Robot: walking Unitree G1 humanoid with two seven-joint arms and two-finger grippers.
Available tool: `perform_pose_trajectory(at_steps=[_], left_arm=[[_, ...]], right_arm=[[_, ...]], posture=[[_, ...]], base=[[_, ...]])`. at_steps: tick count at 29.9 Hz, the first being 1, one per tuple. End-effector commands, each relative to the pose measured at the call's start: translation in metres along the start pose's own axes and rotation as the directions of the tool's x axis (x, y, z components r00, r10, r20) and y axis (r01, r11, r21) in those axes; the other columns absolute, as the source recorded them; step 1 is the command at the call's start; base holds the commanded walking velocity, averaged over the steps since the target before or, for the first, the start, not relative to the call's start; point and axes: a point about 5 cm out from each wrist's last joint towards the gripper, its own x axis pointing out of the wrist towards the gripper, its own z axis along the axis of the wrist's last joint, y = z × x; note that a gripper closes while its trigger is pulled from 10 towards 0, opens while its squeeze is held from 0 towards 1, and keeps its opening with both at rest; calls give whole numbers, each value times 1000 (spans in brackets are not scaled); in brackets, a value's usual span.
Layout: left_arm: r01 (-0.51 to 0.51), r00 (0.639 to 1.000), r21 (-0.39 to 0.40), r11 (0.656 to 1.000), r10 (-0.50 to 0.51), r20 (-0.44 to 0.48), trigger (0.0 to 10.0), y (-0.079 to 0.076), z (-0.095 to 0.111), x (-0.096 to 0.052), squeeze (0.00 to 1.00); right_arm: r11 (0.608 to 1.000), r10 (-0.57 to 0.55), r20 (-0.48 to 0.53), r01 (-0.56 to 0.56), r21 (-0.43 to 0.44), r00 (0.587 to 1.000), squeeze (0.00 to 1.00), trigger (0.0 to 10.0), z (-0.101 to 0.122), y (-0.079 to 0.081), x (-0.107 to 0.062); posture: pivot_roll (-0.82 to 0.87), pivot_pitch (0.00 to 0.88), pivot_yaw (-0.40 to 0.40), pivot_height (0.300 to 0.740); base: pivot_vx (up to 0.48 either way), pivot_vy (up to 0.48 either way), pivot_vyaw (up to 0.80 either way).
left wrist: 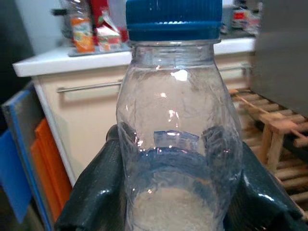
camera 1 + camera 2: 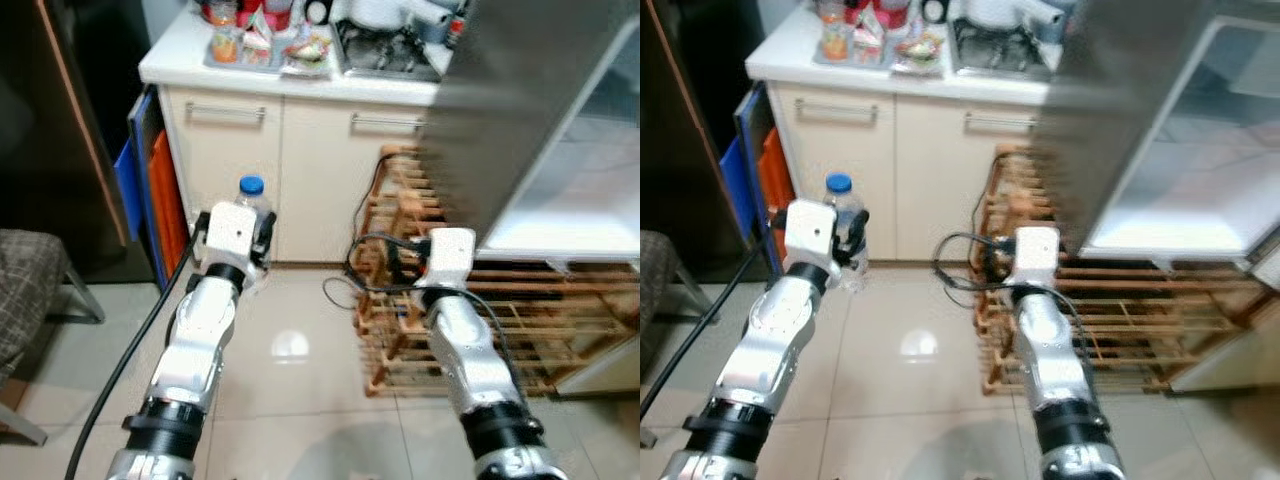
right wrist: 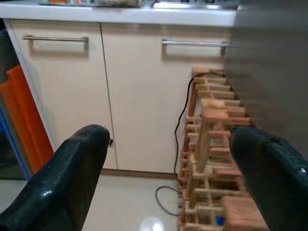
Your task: Restocking fridge
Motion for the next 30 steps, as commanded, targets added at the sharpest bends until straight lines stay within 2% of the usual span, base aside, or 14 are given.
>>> perform_pose_trajectory(at_steps=[1,5,8,10,13,17,19,22,27,30], left_arm=[[-15,999,-11,1000,15,50,10000,-4,10,6,180],[-11,999,-22,1000,12,40,10000,-3,8,8,173],[-4,999,-17,1000,5,39,10000,-3,8,8,173],[-9,1000,31,999,8,21,10000,-1,4,11,173],[0,1000,61,998,1,-13,10000,-1,-3,14,157],[13,1000,39,999,-13,8,10000,-6,2,22,129],[50,998,15,999,-50,24,10000,-10,3,22,133],[70,998,8,998,-70,-8,10000,-14,-5,22,125],[125,992,-6,992,-125,24,10000,-25,-1,23,86],[124,992,-17,992,-124,26,10000,-26,-2,24,75]], right_arm=[[998,-39,2,39,-48,999,16,10000,-3,-17,-5],[996,-66,-8,65,-59,998,16,10000,-9,-27,-10],[996,-76,-10,75,-54,997,24,10000,-11,-28,-13],[994,-89,-19,88,-59,996,24,10000,-16,-29,-17],[993,-93,-29,91,-70,995,20,10000,-21,-27,-20],[991,-97,-20,94,-90,995,27,10000,-22,-29,-20],[989,-117,-23,114,-93,993,31,10000,-23,-32,-19],[983,-155,-15,153,-102,988,39,10000,-23,-37,-17],[985,-135,28,137,-106,990,43,10000,-14,-35,-14],[981,-174,-3,173,-87,985,43,10000,-21,-40,-16]], posture=[[-23,0,-18,740],[-35,0,-16,740],[-43,0,-14,740],[-44,0,-16,740],[-45,0,-16,740],[-47,0,-6,740],[-49,0,4,740],[-57,0,11,740],[-70,0,21,740],[-75,0,25,740]], base=[[0,-472,0],[0,-469,0],[0,-470,0],[0,-471,0],[0,-461,0],[0,0,-752],[0,0,-744],[0,0,-744],[0,0,-742],[0,0,-723]])
